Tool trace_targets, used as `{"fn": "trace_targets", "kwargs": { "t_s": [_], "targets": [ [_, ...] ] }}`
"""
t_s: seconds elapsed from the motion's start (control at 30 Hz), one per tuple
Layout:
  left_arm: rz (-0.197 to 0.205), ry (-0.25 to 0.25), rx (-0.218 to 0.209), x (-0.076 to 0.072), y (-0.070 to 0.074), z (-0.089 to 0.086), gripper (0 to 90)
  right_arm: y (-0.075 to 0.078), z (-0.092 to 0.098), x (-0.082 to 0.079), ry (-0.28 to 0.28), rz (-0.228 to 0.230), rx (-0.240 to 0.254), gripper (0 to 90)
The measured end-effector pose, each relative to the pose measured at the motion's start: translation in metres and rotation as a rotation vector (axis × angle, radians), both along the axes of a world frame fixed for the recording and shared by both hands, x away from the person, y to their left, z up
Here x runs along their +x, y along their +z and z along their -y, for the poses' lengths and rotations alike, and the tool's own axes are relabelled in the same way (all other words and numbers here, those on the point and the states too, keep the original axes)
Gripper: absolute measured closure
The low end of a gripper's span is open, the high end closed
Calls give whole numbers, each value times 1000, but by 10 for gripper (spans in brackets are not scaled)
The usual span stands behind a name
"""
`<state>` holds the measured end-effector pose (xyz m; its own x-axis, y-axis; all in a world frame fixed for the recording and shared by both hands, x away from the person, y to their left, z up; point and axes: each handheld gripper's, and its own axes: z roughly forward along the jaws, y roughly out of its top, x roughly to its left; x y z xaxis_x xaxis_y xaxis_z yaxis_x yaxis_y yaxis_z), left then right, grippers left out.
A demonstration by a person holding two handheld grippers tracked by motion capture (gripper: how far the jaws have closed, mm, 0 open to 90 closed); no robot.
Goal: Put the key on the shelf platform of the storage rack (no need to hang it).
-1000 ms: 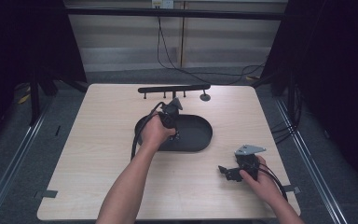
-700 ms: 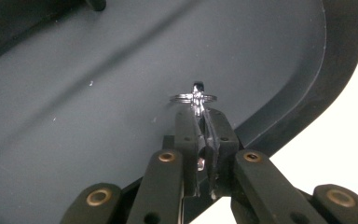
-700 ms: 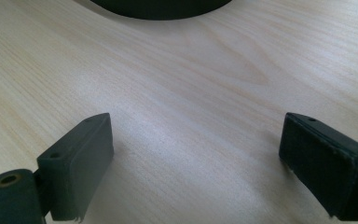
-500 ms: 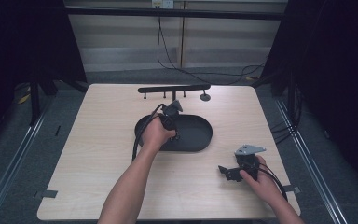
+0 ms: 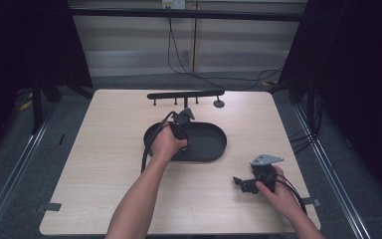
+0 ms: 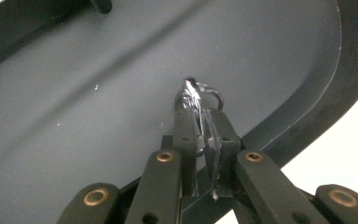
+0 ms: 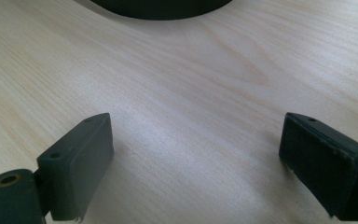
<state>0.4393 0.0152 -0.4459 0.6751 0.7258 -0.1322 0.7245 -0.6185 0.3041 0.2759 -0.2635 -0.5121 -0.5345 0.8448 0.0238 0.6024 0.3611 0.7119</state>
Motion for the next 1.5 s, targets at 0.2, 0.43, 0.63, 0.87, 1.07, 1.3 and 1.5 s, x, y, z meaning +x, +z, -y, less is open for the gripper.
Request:
{"fn": "trace_targets", "kwargs": {
  "t_s": [0.2, 0.43, 0.63, 0.87, 1.07, 1.3, 1.5],
  "targets": [
    [5, 3, 2, 0, 0, -1, 831, 0, 0, 0, -1, -2, 1, 93],
    [3, 2, -9, -1, 2, -2, 821, 0, 0, 0, -1, -2, 1, 93],
    [8, 7, -12, -2, 2, -3, 807, 0, 0, 0, -2, -2, -1, 93],
    [9, 10, -23, -4, 4, -4, 782, 0, 0, 0, 2, 1, 0, 93],
    [14, 11, -34, -5, 8, -8, 738, 0, 0, 0, 1, 0, -1, 93],
    [14, 20, -59, -8, 14, -13, 675, 0, 0, 0, 2, 1, -3, 93],
    [11, 23, -79, -10, 20, -16, 622, 0, 0, 0, 1, 0, -2, 93]
  ]
}}
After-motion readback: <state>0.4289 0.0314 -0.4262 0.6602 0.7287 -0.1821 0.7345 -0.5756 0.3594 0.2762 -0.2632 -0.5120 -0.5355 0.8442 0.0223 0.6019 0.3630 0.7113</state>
